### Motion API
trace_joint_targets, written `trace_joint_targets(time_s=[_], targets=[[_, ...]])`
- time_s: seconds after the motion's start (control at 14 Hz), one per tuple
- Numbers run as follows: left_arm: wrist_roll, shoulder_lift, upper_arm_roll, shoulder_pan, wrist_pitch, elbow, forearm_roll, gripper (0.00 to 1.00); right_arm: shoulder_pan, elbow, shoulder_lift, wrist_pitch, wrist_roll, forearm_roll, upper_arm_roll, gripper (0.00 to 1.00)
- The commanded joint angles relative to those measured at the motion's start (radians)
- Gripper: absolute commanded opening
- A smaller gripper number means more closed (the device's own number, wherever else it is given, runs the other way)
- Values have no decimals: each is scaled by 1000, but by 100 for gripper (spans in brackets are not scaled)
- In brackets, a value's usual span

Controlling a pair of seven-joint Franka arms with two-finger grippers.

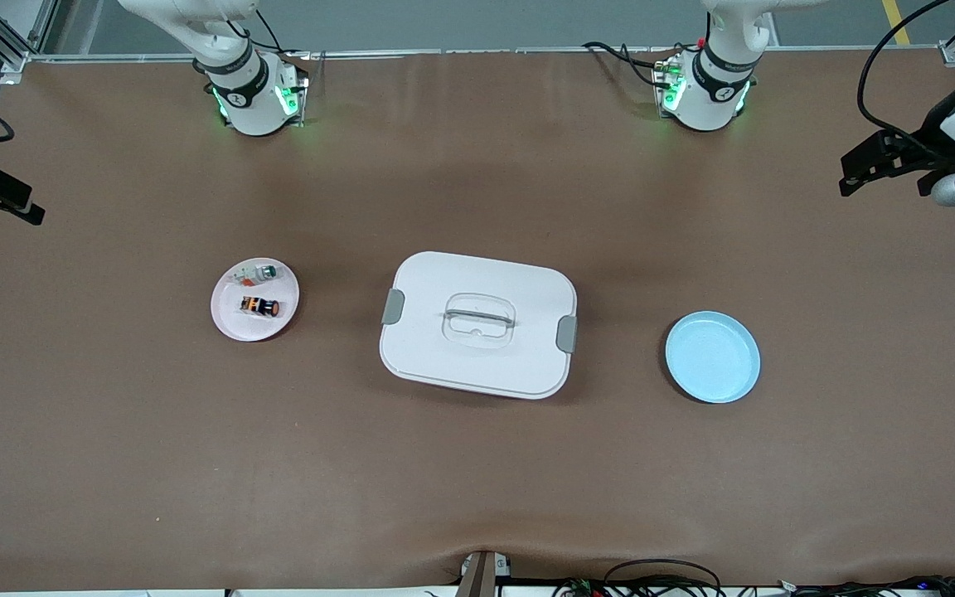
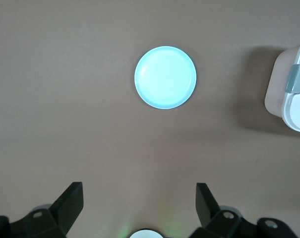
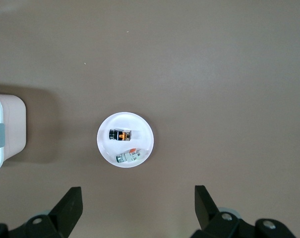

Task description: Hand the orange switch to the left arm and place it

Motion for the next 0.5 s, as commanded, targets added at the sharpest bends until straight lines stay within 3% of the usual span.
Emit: trace_joint_targets(time_s=[0.0,0.43], targets=[[13,7,-2,1,-18,26,11,100,-14,-30,-26,13,11,-6,12,100],[16,7,-1,5,-18,29,11,100,-18,-24,-23,13,11,-5,12,100]])
